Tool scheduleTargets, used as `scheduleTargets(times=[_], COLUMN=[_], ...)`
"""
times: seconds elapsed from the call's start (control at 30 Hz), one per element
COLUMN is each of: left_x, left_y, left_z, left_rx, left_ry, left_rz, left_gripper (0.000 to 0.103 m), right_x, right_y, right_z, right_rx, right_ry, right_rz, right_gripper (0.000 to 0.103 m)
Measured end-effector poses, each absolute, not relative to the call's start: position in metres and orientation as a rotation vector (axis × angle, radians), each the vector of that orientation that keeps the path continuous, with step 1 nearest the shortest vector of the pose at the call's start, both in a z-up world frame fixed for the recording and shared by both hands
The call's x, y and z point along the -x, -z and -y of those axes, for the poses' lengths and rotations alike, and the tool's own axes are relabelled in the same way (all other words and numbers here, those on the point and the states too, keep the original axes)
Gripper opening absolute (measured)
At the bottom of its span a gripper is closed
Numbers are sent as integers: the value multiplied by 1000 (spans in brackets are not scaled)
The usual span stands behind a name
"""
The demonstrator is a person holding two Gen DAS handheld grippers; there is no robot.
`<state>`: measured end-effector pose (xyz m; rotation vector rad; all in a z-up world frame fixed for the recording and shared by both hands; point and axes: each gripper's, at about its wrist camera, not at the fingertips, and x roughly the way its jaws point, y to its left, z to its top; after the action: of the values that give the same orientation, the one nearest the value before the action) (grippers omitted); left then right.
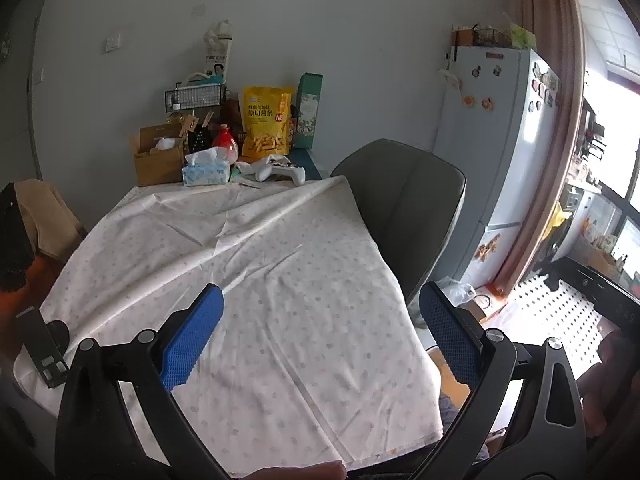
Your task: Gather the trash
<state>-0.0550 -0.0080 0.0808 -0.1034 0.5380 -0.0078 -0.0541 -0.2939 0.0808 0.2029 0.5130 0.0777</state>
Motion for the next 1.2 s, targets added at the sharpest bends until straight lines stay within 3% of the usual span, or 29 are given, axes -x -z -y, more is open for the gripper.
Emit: scheduleTargets(times=[1.2], left_x=[50], left_y=[-65], left_z=[3], left_rx=[161], left_ry=[-9], left_rz=[-569], left_gripper=[97], right_x=[45], right_y=[-60], right_z=[279], right_rx=[-135], right_ry=[-141], right_rz=[-583], right_gripper=[96])
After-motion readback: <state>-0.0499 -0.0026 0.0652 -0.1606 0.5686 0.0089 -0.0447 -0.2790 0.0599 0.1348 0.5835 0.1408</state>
